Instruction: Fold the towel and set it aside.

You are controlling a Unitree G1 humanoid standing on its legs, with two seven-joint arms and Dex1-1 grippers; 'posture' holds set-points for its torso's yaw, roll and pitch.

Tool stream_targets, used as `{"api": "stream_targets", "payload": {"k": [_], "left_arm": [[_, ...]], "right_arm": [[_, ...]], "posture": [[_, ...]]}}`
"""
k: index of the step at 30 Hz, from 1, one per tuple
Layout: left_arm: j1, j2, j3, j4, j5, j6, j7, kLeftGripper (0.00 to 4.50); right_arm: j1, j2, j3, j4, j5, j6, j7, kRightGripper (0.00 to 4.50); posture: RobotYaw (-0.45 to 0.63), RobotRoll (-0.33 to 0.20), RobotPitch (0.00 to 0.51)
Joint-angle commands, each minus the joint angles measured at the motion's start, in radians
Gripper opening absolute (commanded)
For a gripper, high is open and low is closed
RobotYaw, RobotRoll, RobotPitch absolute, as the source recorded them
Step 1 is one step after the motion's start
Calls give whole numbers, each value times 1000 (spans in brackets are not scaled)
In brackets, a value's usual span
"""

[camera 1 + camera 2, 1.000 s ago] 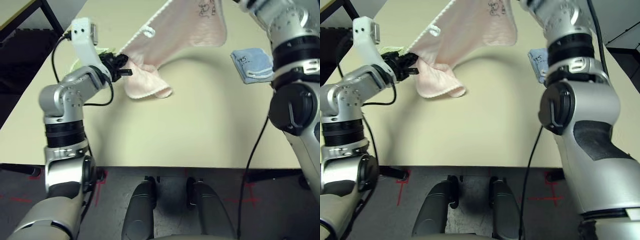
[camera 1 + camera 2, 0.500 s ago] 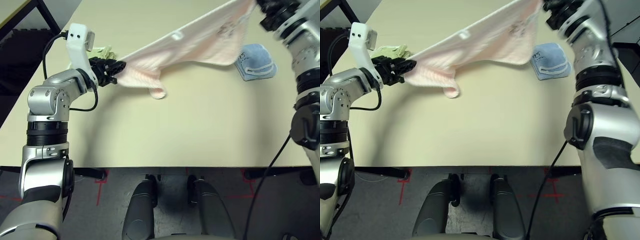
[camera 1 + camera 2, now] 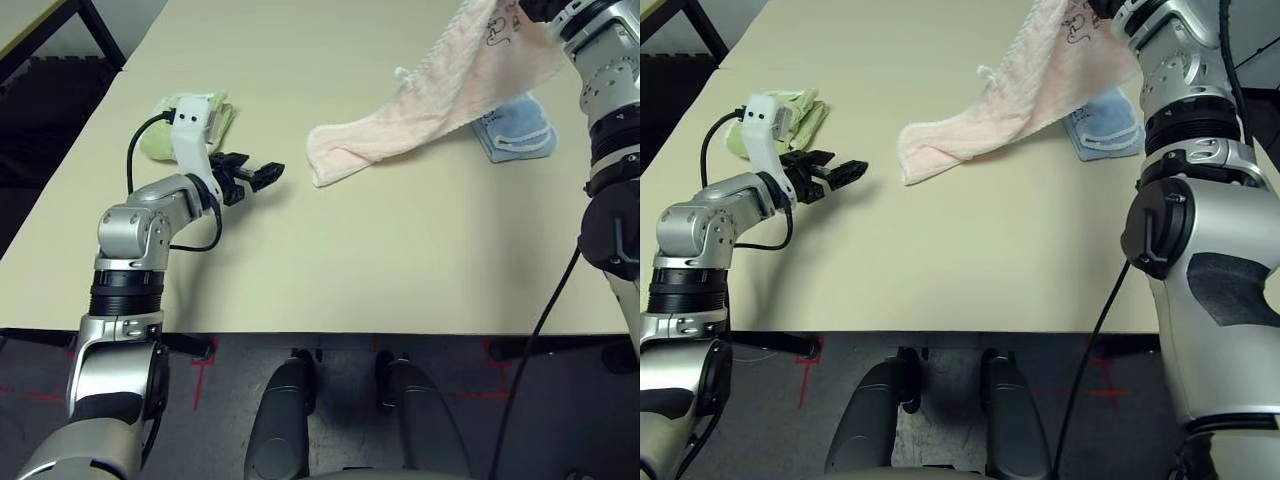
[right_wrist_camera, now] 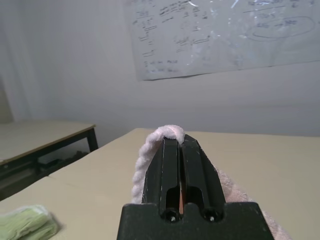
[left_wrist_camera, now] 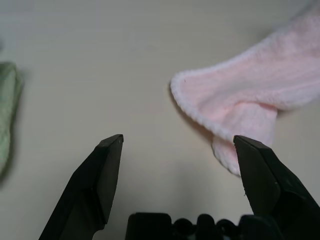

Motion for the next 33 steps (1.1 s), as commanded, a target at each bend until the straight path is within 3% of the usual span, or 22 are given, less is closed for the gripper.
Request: {"api": "stream_targets", "payload": {"k": [1, 6, 9, 12, 18, 25, 28, 33], "left_arm": [[-91, -4, -16, 192, 93, -167, 18, 4471], [-253, -25, -99, 471, 226, -347, -11, 4471], [-310, -44, -149, 569, 267, -334, -81, 4471], [-333, -58, -181, 637, 305, -364, -130, 4471], [-369, -82, -146, 755, 315, -424, -106, 4471], [-428, -126, -83, 886, 296, -563, -66, 4471], [-461, -152, -45, 932, 279, -550, -74, 4471], [-481, -178, -35, 945, 289, -551, -114, 4471]], "right_arm": [[-5, -13, 0, -17, -3, 12, 22, 0], [23, 13, 13, -57, -5, 27, 34, 0], [36, 43, 40, -95, -19, 34, 50, 0], [71, 79, 136, -160, -66, -9, 189, 0], [90, 75, 133, -172, -33, -34, 366, 0], [109, 52, 125, -199, -32, -18, 379, 0], [127, 60, 128, -240, -25, 5, 374, 0], [180, 58, 183, -333, -17, -23, 564, 0]], "posture": [[-15, 0, 217], [-23, 0, 220], [-29, 0, 221], [-37, 0, 222], [-17, 0, 231], [-60, 0, 234], [-66, 0, 236], [-64, 0, 240]]}}
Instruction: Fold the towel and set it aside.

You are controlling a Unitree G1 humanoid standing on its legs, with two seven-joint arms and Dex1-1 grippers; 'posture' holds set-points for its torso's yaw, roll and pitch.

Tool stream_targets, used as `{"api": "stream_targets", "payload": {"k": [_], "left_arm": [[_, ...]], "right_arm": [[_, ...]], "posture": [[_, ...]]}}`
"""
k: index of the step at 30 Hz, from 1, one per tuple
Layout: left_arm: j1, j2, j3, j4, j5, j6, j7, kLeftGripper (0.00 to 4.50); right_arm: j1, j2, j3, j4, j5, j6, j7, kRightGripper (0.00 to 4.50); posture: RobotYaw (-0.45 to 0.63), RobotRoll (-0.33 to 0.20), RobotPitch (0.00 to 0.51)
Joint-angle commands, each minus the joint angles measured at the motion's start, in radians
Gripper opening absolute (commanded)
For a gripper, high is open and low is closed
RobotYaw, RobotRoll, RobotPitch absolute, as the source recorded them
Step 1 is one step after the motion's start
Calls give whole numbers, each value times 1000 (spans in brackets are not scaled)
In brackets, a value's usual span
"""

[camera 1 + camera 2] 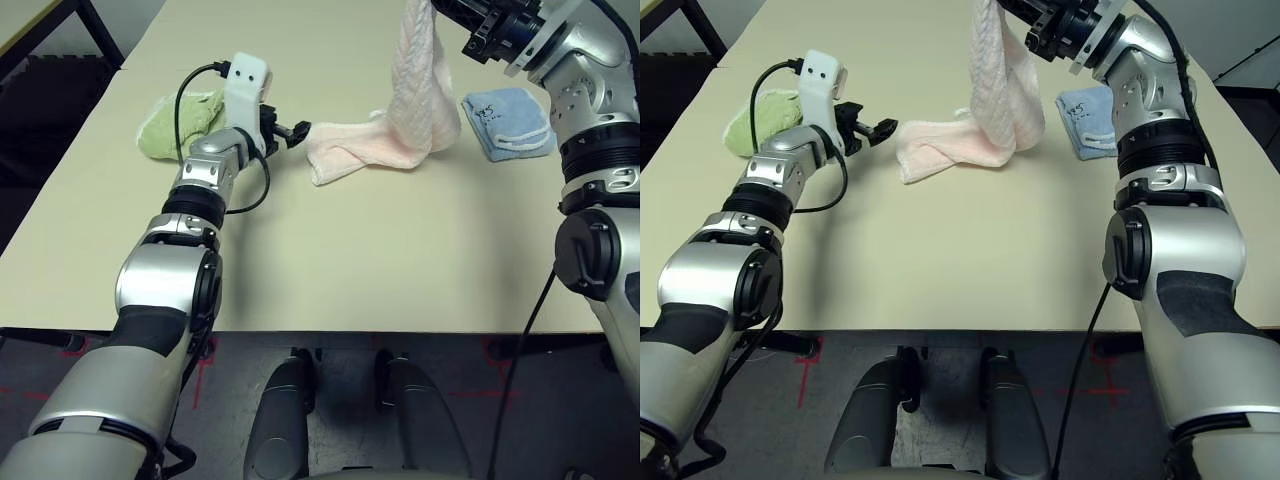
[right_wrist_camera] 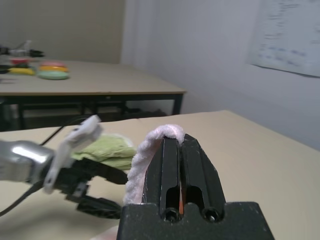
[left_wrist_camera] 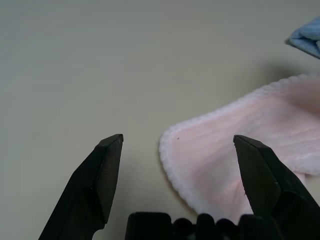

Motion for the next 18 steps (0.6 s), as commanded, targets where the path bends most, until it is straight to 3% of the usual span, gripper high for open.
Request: {"api": "stream_targets", "payload": {"k": [1, 4, 8, 18], "left_arm": [[-4, -11, 13, 14, -1, -2, -33, 4471], [22, -4, 12, -5, 3, -3, -48, 4471], [42, 3, 16, -18, 3, -7, -48, 4471], [120, 14, 42, -91, -17, 4, -36, 4471]], "right_arm": [[27, -7, 26, -57, 17, -67, 132, 0], [-61, -13, -39, 50, 2, -283, 6, 0], [-203, 2, -75, 189, -23, -409, -198, 0], [-452, 106, -188, 328, 43, -504, -464, 0]], "posture": [[-64, 0, 240], [-49, 0, 236], [-56, 0, 225], [-16, 0, 203]]}}
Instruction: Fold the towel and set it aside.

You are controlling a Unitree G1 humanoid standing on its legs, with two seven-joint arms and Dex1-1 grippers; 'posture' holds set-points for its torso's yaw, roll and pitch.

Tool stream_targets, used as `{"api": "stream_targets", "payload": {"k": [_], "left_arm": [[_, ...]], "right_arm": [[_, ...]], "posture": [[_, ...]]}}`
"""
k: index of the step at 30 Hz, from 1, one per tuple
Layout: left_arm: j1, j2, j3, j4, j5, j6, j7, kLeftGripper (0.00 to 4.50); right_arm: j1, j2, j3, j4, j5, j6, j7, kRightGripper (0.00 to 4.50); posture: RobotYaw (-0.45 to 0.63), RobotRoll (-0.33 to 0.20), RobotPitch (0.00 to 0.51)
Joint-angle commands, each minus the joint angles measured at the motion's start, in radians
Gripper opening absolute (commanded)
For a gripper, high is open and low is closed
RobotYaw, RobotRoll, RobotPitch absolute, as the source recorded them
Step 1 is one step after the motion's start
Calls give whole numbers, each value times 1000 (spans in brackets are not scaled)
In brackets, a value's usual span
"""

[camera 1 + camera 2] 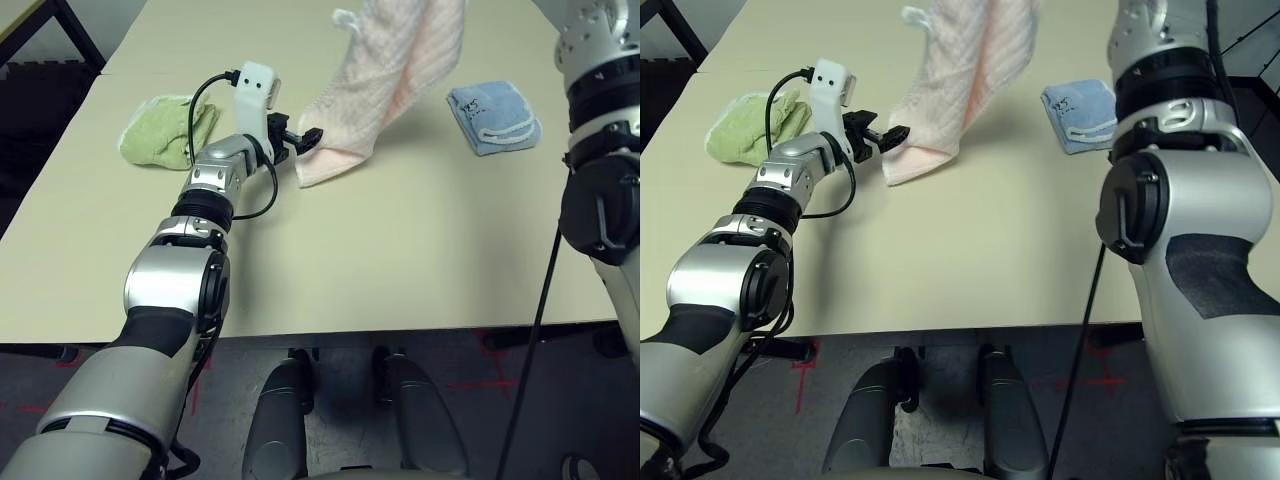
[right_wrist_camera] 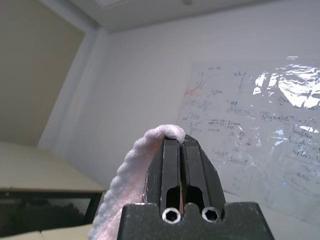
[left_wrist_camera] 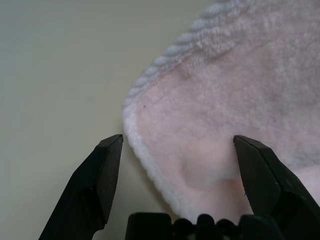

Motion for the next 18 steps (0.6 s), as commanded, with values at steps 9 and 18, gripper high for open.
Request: {"api": "stream_targets", "payload": {"k": [9, 18], "left_arm": [[116, 30, 69, -180, -87, 32, -94, 4471], [158, 49, 52, -292, -144, 99, -259, 4471]], "right_arm": [[-123, 58, -130, 31, 124, 44, 13, 0], [-98, 59, -118, 31, 118, 122, 128, 0]], "posture": [[14, 0, 192], [37, 0, 182]]}}
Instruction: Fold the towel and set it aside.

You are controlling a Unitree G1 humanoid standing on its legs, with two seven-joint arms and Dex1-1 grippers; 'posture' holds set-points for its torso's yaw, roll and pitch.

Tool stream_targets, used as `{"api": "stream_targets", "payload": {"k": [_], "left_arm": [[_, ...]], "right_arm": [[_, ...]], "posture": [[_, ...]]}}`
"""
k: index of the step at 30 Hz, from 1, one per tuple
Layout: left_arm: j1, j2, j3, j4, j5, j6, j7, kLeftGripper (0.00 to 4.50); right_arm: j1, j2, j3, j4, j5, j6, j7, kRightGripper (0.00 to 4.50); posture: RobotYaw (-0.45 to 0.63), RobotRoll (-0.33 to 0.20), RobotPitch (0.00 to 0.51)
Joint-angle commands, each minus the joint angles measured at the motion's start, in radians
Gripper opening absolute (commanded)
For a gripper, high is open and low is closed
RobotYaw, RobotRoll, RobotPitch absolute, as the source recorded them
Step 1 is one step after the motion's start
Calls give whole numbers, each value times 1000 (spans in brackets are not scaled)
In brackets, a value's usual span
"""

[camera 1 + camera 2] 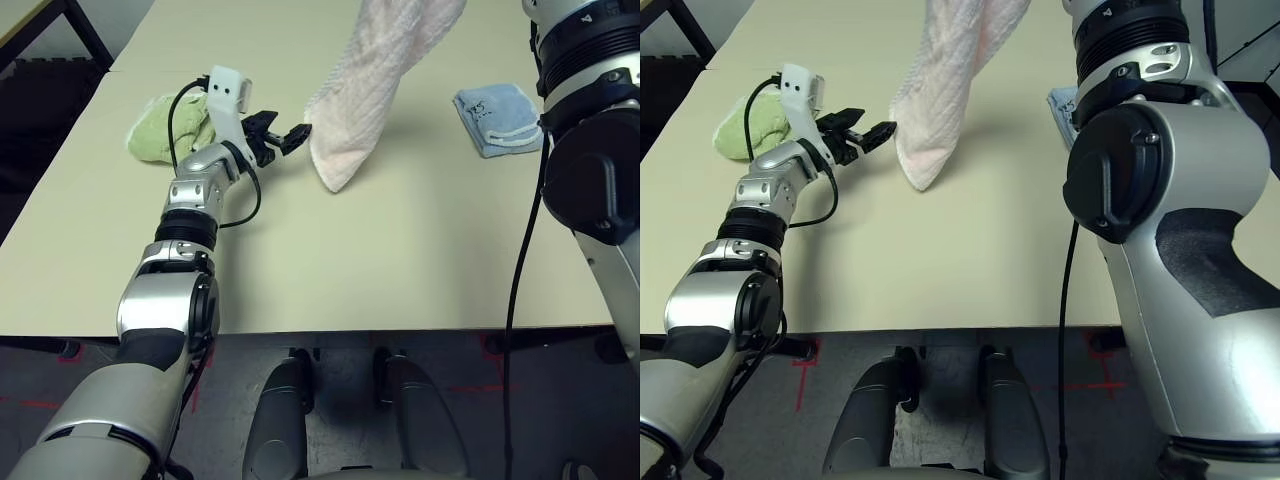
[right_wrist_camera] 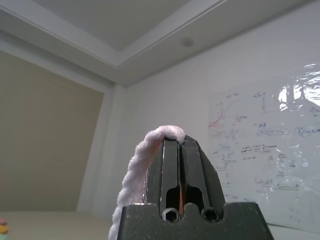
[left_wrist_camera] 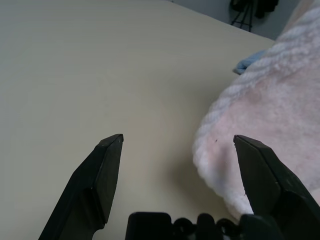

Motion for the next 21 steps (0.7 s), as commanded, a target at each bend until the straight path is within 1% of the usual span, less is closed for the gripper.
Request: {"api": "stream_targets", "payload": {"k": [1, 6, 13, 17, 21], "left_arm": [[44, -8, -32, -57, -11, 45, -62, 4471], [49, -34, -62, -46, 8, 26, -57, 4471], [64, -32, -97, -40, 28, 10, -74, 4471], [77, -21, -105, -49, 24, 27, -93, 4471], [91, -16, -104, -73, -2, 82, -147, 4471]], "right_arm": [[1, -2, 0, -2, 2, 14, 31, 0], [10, -5, -8, 0, 7, 24, 52, 0], [21, -11, -5, -2, -2, 22, 43, 0], [22, -13, -6, -3, -1, 24, 40, 0], [23, -13, -7, -4, 1, 26, 40, 0]], "posture": [[39, 0, 183], [39, 0, 187], [28, 0, 184], [28, 0, 185], [32, 0, 185]]}}
